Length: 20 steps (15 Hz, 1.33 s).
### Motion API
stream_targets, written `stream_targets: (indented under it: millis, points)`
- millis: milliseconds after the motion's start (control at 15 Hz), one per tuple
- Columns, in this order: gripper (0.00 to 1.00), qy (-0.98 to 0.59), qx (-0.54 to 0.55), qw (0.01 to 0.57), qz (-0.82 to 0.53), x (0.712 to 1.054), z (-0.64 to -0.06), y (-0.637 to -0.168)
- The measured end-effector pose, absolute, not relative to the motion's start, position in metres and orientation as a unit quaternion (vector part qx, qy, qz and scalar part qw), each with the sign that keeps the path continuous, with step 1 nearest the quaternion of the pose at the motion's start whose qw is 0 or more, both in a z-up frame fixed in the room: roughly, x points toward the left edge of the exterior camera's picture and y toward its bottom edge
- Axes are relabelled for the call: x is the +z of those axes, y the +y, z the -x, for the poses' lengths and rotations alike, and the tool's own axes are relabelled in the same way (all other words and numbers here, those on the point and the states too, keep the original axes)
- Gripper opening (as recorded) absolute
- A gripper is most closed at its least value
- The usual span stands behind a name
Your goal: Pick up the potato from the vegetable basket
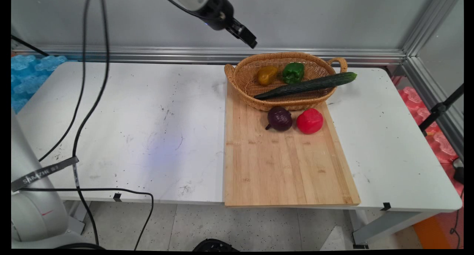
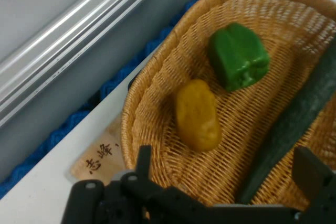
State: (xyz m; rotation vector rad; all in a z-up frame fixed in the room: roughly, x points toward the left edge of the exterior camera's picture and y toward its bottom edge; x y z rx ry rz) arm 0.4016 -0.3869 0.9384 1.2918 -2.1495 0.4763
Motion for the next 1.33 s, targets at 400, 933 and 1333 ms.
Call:
stream_targets:
  millis: [400, 933, 1333]
  points:
    - [1.0, -0.801, 0.173, 0.253, -0.514, 0.893, -0.366, -0.433]
    - [1.0, -0.792, 0.15, 0.213, -0.551, 0.832, -0.331, -0.481]
    - [1.0, -0.789, 0.138, 0.196, -0.566, 0.801, -0.317, -0.504]
